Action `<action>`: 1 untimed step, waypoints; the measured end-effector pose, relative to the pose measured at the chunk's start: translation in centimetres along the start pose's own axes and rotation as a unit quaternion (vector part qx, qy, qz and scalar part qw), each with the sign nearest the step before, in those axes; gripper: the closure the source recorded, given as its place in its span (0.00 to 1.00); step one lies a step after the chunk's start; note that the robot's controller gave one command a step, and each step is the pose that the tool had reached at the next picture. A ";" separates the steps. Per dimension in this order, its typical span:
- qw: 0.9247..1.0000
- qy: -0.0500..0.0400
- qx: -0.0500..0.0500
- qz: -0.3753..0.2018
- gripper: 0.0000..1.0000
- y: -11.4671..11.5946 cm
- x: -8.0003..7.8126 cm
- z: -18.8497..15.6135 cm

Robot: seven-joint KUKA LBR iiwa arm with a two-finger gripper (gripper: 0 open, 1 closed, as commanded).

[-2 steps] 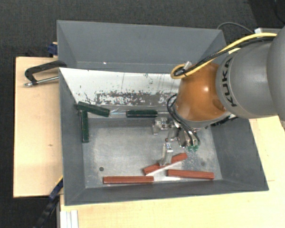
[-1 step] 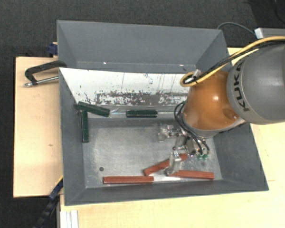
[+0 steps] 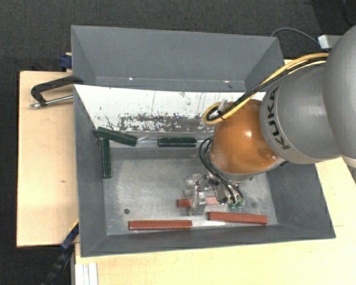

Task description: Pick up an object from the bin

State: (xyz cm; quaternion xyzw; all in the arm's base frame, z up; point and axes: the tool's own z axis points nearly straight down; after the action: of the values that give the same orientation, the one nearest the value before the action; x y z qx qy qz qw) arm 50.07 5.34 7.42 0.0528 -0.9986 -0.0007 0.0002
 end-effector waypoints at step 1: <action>1.000 0.000 0.000 0.000 1.00 0.0 0.0 0.0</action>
Offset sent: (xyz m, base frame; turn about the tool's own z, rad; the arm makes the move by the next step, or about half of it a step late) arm 0.0106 -0.0164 0.1331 0.0203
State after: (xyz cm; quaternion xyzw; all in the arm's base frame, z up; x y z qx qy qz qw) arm 50.07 5.33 7.42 0.0528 -0.9986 -0.0007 0.0002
